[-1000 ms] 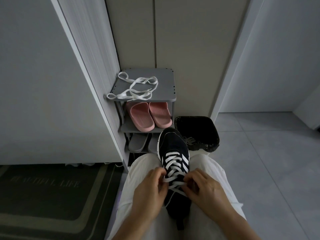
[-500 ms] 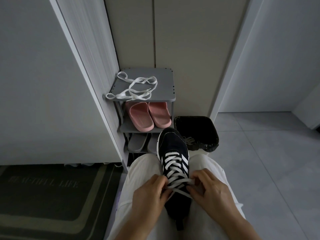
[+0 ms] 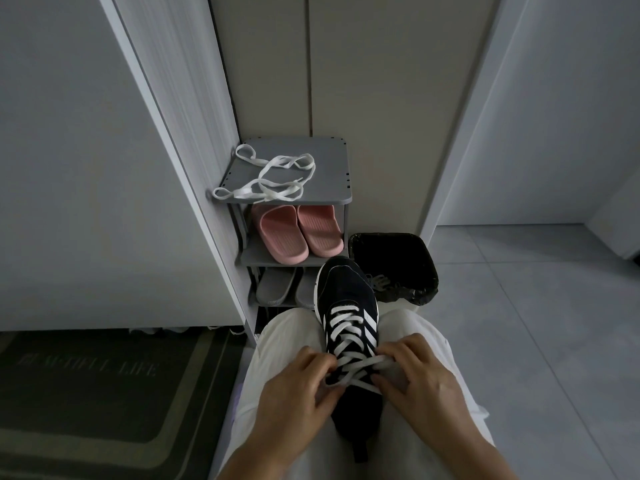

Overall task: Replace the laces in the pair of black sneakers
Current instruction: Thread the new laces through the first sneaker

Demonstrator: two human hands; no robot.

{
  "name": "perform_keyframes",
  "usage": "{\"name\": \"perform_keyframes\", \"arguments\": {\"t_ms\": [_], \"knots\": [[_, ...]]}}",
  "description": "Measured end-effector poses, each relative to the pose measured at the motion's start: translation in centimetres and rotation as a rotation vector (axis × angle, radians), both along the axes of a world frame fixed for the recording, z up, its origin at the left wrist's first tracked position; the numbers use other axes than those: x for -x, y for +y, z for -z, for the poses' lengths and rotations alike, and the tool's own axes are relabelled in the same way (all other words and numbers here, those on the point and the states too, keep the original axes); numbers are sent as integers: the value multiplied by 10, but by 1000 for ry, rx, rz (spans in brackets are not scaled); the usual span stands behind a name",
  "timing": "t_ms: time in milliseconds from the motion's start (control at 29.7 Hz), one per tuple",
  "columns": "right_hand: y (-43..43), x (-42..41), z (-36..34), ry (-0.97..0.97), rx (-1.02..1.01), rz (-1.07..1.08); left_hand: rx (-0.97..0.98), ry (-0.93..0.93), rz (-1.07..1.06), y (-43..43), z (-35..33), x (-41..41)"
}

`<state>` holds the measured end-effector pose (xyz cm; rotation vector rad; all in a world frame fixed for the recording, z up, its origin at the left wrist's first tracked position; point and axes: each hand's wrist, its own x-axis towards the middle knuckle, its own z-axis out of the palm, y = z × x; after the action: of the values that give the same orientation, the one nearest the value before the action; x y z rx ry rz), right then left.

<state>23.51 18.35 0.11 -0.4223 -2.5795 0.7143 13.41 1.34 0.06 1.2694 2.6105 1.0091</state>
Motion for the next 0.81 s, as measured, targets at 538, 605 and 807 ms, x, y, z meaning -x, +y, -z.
{"name": "perform_keyframes", "arguments": {"t_ms": [538, 605, 807], "knots": [[9, -9, -10, -243, 50, -108, 64, -449, -65, -17, -24, 5], [19, -14, -20, -305, 281, -135, 21, -585, -44, -25, -30, 7], [37, -36, -45, -342, 573, -155, -67, -871, -68, -55, -52, 14]]}}
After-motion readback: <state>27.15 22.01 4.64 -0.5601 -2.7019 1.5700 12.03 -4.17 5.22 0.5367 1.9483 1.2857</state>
